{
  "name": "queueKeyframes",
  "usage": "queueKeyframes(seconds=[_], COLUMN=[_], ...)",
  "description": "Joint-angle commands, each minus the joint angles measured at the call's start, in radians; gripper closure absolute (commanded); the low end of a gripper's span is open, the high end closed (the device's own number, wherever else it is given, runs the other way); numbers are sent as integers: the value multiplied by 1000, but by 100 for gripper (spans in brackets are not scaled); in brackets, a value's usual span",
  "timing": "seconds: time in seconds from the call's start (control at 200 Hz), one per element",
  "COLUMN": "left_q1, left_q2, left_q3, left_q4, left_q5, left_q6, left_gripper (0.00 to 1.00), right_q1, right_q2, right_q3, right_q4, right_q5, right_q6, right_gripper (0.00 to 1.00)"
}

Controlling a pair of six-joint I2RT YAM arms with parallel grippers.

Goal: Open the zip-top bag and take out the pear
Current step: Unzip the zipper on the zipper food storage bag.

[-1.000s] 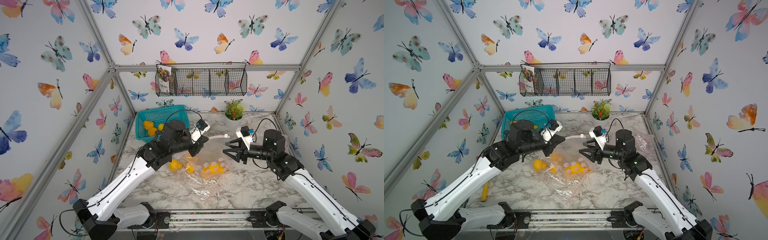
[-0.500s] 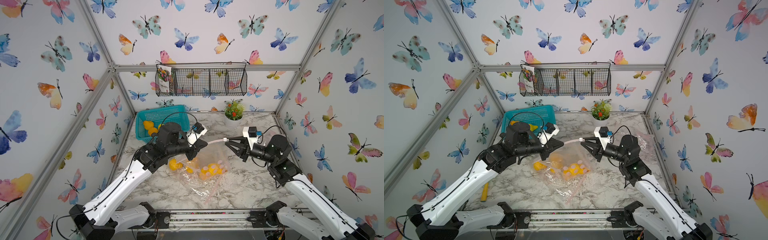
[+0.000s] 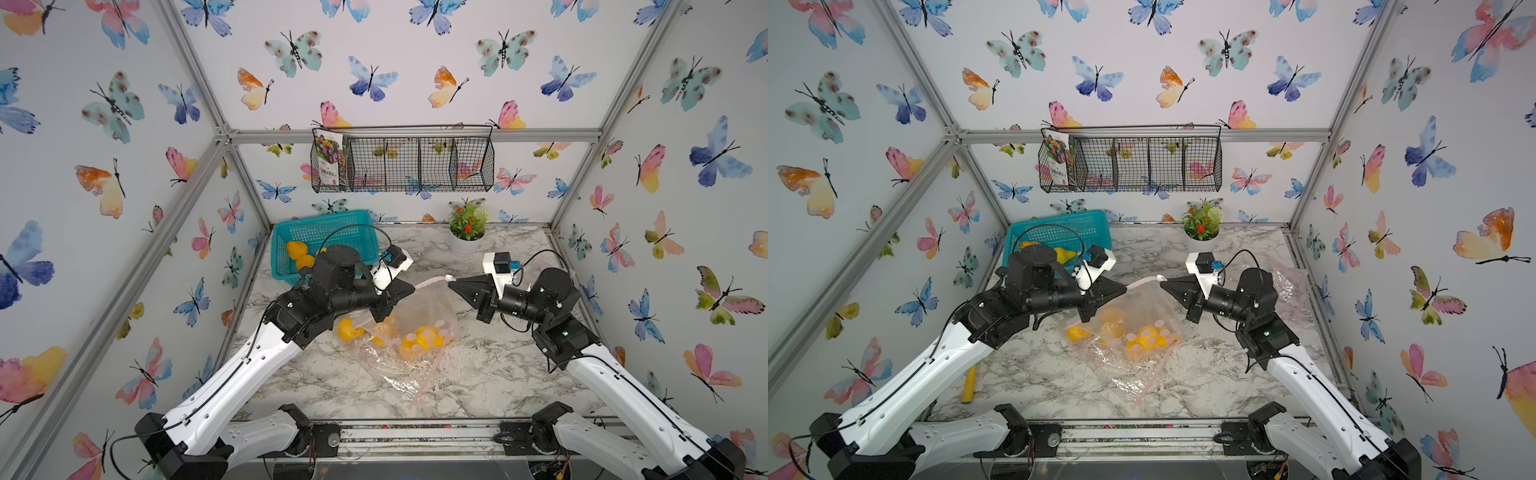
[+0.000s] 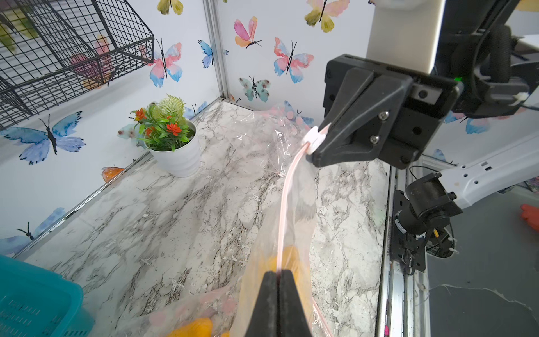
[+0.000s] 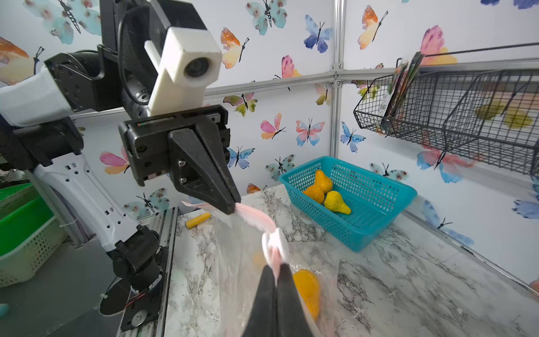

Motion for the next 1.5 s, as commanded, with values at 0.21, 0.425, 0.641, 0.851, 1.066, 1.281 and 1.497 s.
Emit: queueKeyframes(seconds=[0.21, 0.425, 0.641, 0.851, 1.066, 1.281, 1.497], left_q1=[5, -18, -54, -60, -59, -28, 90], left_q2=[50, 181, 261, 276, 248, 194, 97], left_q3=[96, 225, 272, 269, 235, 175, 63], left_q4=[57, 38, -3, -8, 3, -11, -24], left_q5=[138, 259, 323, 298, 278, 227, 235], left_q6=[-2, 44, 103, 124, 131, 143, 121], left_gripper=[46, 46, 56, 78, 94, 99, 99], right_q1=[2, 2, 2, 2, 2, 2, 2], right_q2=[23, 26, 25, 17, -5, -65, -135], right_q3=[12, 34, 56, 68, 70, 67, 62], right_q4=[15, -7, -32, -50, -81, -75, -97], right_q5=[-75, -123, -142, -158, -96, -8, 146], right_q6=[2, 4, 6, 10, -4, -17, -41], right_gripper=[98, 97, 98, 97, 98, 97, 97])
